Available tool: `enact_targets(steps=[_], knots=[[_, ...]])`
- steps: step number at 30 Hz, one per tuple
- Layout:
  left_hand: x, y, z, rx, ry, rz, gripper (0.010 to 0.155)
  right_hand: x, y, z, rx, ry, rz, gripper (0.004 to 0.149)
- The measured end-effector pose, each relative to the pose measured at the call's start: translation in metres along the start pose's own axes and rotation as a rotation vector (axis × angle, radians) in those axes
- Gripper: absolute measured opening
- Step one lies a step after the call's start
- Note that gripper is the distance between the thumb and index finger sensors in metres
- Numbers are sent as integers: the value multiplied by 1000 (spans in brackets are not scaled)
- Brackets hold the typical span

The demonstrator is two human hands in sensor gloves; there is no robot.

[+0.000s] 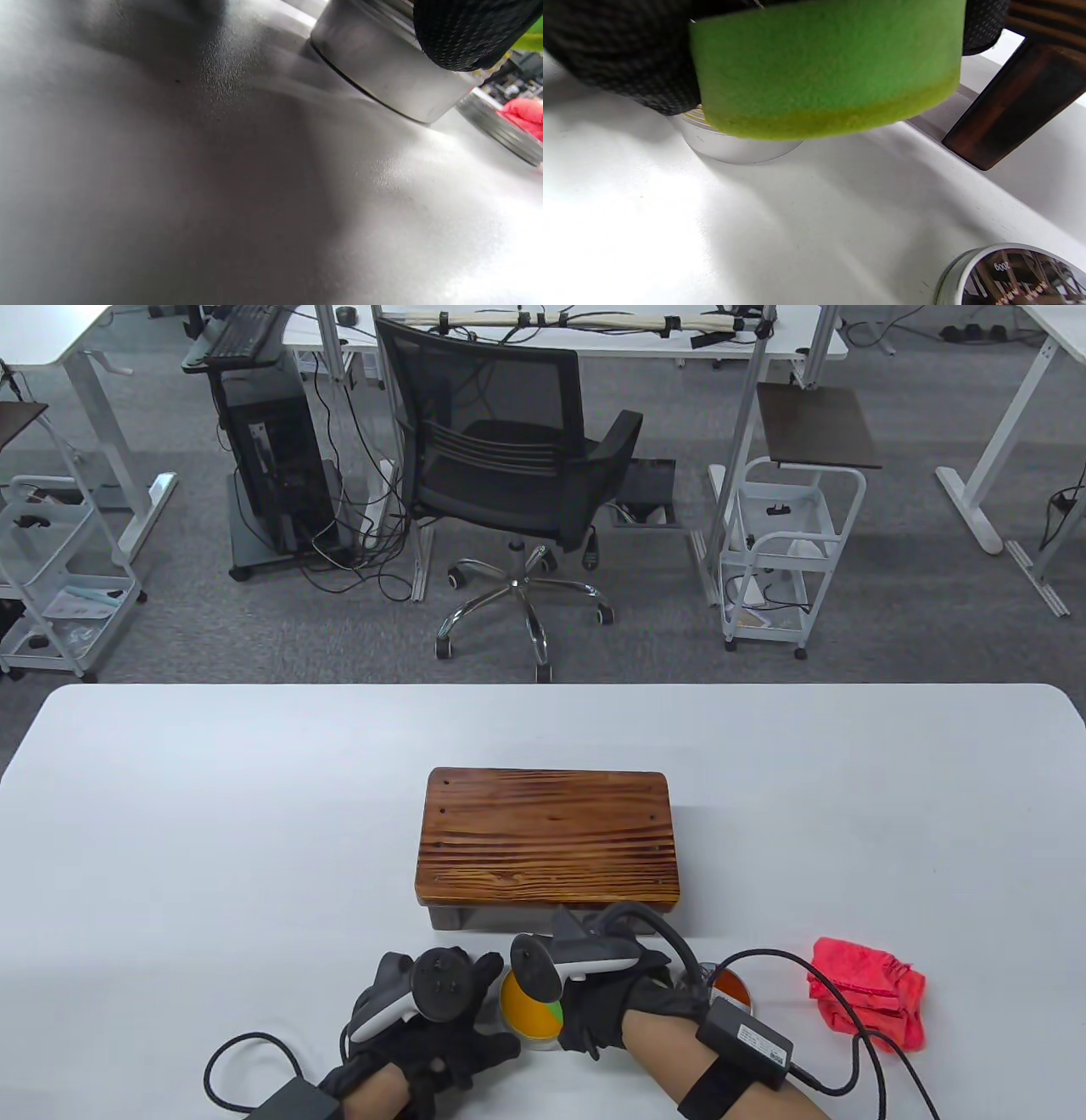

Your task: Dip and apply wood wax on stool

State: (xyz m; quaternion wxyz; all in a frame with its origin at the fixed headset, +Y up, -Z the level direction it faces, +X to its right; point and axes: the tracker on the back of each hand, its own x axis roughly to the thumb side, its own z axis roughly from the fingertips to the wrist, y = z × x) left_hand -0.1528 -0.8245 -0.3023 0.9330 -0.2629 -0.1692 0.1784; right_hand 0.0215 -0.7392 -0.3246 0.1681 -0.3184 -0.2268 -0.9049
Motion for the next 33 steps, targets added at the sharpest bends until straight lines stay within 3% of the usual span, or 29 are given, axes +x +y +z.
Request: enact_targets(steps=[11,21,33], knots=[[-2,-9,-6,1,14,-13,78,11,3,-5,-22,10,60,82],[-1,-10,-7,9,9,-11,77,18,2,-9,-17,18,90,75],[-1,-9,-7,10,3,-6,75,30,-1,-17,-31,-38,36,79]])
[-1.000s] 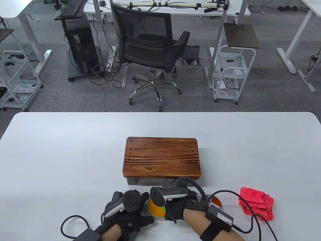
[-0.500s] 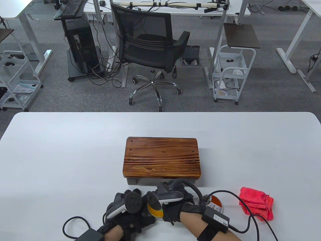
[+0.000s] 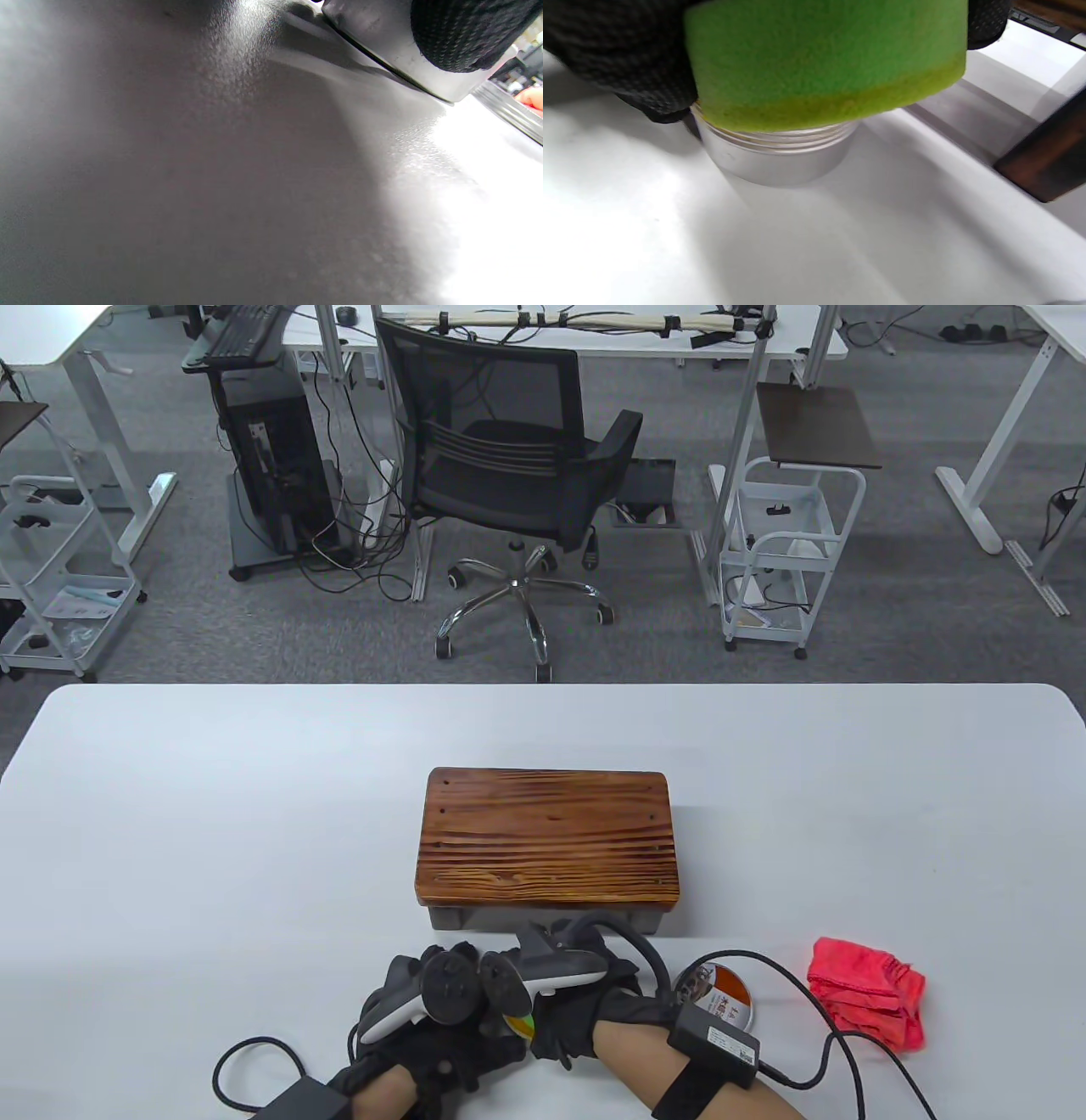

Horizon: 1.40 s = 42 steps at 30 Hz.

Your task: Dip and apply wood wax on stool

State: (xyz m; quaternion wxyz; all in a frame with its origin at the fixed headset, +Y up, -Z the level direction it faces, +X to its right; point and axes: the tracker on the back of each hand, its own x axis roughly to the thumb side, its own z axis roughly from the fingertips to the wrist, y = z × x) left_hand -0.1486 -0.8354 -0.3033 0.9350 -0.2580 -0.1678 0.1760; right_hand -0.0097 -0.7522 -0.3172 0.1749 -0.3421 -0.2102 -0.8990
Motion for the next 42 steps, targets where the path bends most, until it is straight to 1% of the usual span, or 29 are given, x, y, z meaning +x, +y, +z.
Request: enact_targets(steps=[3,13,20,27,31,37,42], knots=[[0,0,0,0,0,0,75,1,-2,-1,-2,-3,6,81],[0,0,0,0,-1,3,75,-3,1,-3,-29,-42,-98,87],[0,0,0,0,-1,3,75,-7,1,-4,-40,-61,-160,89],[0,0,0,0,-1,3,75,-15,4,-4,-49,-71,-273,91],[0,0,0,0,-2,-4,75,-18,5,-4,-55,-77,-308,92],[0,1,0,5,1,-12,76,-23,6,-2,-64,-95,-374,94],[-3,3,3,27,12,-6,78,-30,2,3,-97,-90,-380,96]])
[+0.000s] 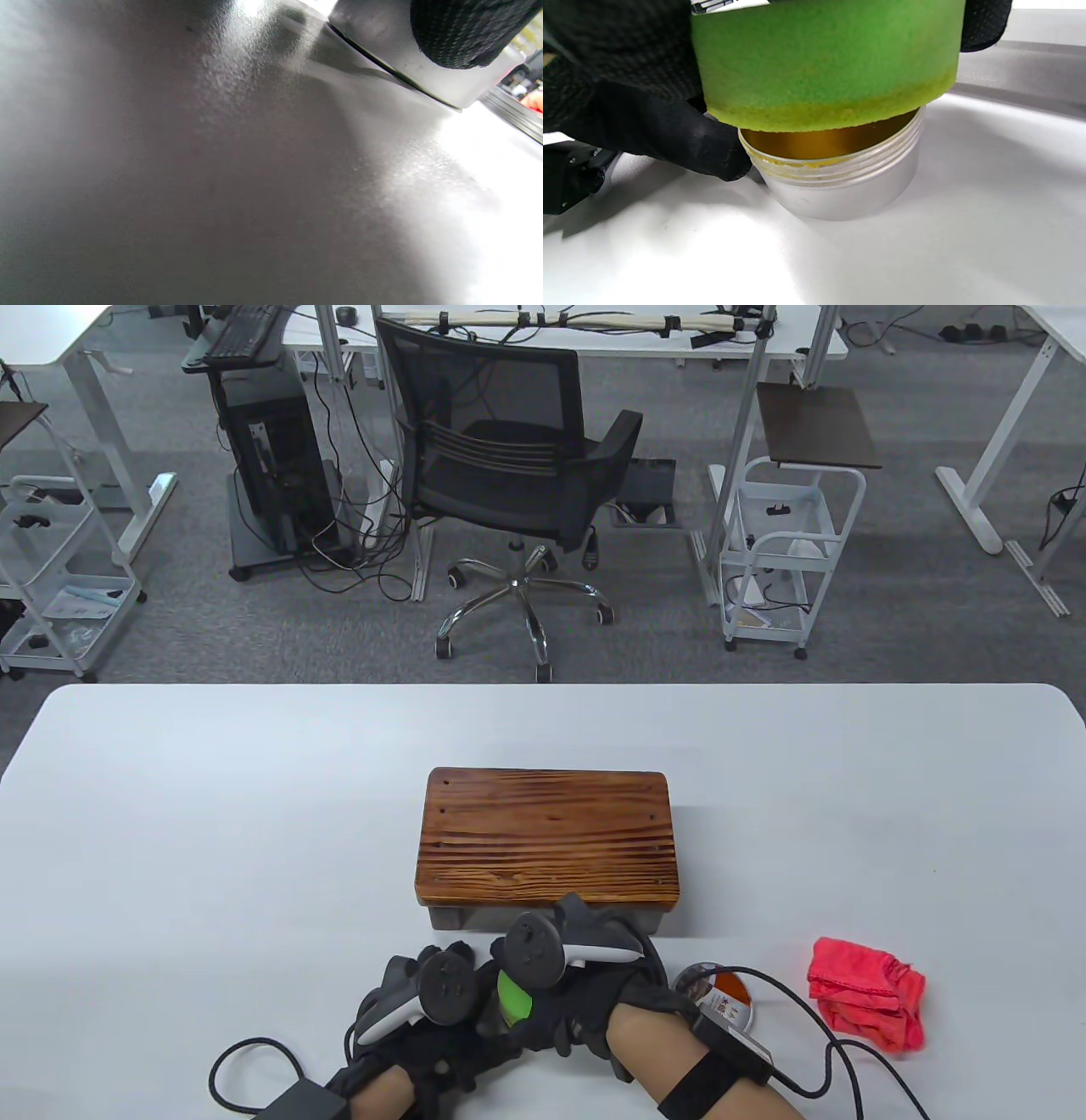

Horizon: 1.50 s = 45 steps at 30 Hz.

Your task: Dip and apply wood wax on stool

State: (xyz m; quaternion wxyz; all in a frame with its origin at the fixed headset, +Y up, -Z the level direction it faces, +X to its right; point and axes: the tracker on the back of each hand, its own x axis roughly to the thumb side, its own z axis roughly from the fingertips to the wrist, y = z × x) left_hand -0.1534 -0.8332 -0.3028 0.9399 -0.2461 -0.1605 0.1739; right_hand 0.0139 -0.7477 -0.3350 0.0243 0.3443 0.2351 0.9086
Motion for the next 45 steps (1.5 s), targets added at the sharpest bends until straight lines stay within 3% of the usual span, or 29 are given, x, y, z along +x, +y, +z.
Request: enact_targets(steps=[12,21,25,30,36,41,45], knots=[[-3,24,29,94,-4,-9,100,-15,-41,35,-127,-14,-78,101],[-13,66,53,320,5,75,106,-56,-84,54,-209,99,-95,101],[-21,87,40,398,39,162,108,-87,-99,55,-233,193,-122,101],[-37,108,3,424,96,287,107,-130,-108,50,-219,320,-172,101],[-57,108,-27,441,115,380,104,-159,-114,38,-175,427,-138,100],[-61,102,-35,459,82,483,101,-174,-119,22,-91,511,-98,99],[-61,103,-35,430,80,441,104,-175,-115,3,-56,534,-59,99]])
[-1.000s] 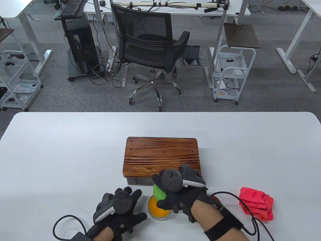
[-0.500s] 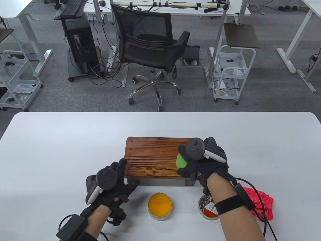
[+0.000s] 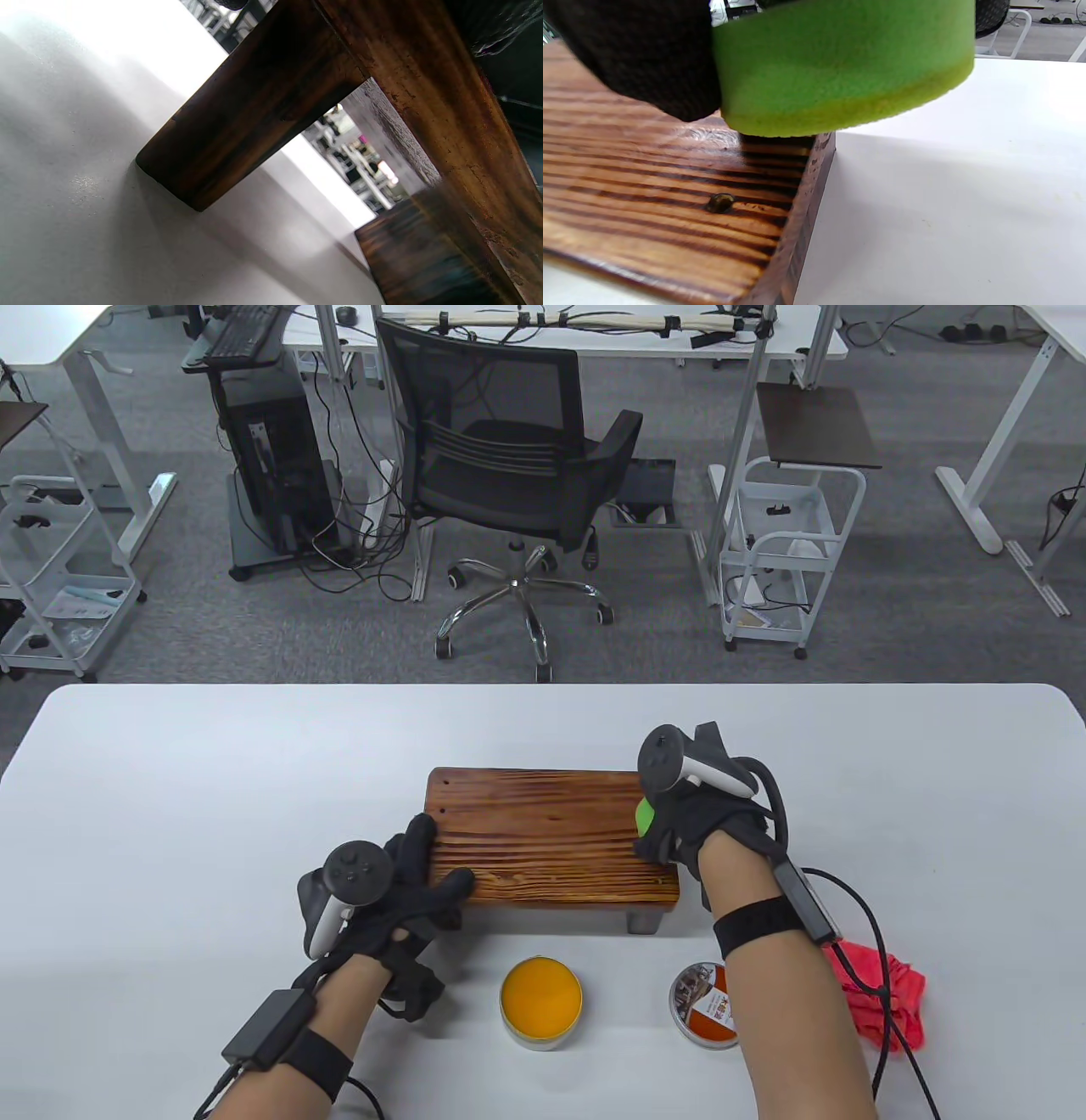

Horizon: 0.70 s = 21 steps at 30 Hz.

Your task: Dip and apply wood wax on stool

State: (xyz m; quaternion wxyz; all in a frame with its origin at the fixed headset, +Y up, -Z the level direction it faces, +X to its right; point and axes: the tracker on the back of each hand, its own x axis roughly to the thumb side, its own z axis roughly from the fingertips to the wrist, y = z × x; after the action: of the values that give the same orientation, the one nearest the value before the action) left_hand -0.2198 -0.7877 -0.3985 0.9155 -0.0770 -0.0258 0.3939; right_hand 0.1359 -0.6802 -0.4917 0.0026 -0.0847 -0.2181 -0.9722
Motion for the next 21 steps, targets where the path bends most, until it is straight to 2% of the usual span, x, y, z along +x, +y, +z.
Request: enact_targets(steps=[3,7,11,13,17,21], knots=[[1,1,0,-19,8,10,105,12,0,-5,-26,-37,-11,98],[0,2,0,-38,12,3,105,21,1,1,-17,-102,51,98],[0,3,1,-44,18,13,105,17,-5,-4,1,-21,102,97],[1,3,1,-38,23,15,105,22,-5,-8,-3,-17,85,97],[1,3,1,-39,23,0,105,41,-2,-5,-4,-110,114,97],[1,3,1,-40,22,5,105,38,-7,-9,30,-43,122,97]])
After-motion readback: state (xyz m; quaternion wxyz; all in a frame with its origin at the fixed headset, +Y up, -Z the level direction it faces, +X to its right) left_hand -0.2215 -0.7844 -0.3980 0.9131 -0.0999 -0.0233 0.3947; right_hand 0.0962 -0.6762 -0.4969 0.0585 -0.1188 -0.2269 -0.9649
